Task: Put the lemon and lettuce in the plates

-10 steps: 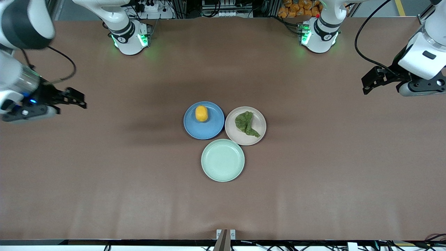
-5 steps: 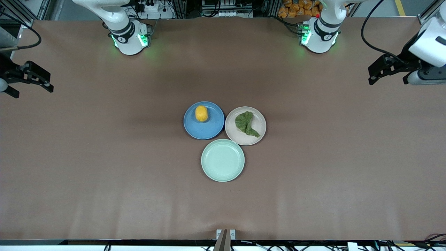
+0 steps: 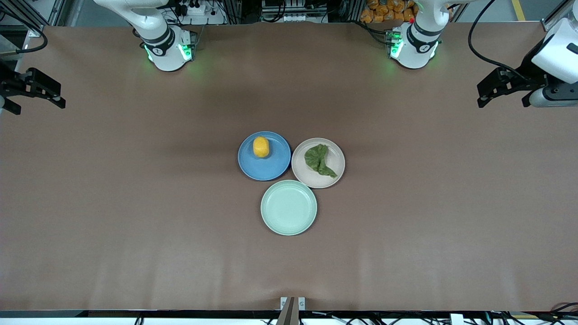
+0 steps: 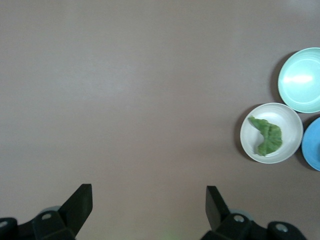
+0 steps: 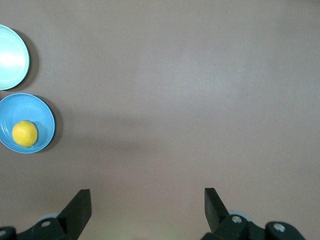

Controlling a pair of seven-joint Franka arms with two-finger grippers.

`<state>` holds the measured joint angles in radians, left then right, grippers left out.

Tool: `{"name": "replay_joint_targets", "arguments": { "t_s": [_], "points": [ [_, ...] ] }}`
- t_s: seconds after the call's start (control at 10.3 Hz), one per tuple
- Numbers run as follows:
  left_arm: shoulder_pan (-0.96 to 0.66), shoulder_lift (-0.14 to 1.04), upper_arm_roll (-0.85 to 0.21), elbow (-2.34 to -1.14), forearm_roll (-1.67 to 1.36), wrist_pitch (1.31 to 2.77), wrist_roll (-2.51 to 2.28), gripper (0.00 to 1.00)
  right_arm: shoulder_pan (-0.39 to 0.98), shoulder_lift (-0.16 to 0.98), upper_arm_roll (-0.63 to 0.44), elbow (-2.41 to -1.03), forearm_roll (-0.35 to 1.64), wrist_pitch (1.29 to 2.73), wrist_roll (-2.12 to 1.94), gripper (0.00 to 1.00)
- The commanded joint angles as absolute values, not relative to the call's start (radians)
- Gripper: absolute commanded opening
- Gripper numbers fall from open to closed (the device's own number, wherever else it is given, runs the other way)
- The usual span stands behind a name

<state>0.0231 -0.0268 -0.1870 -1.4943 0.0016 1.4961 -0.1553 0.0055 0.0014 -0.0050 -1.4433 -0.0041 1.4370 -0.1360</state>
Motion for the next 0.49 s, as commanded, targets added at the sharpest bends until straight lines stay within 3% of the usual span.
{"name": "replay_joint_targets", "arguments": {
  "t_s": [0.0,0.39],
  "points": [
    [0.029,-0.028,-0.183,-1.482,-0.026,1.477,-0.126,1.00,-0.006,0.008,0.006,-1.417,0.001,1.427,-0.106,1.00],
    [0.031,-0.029,-0.183,-1.482,-0.021,1.477,-0.126,1.00,-0.006,0.009,0.006,-1.405,0.018,1.431,-0.106,1.00]
  ]
}}
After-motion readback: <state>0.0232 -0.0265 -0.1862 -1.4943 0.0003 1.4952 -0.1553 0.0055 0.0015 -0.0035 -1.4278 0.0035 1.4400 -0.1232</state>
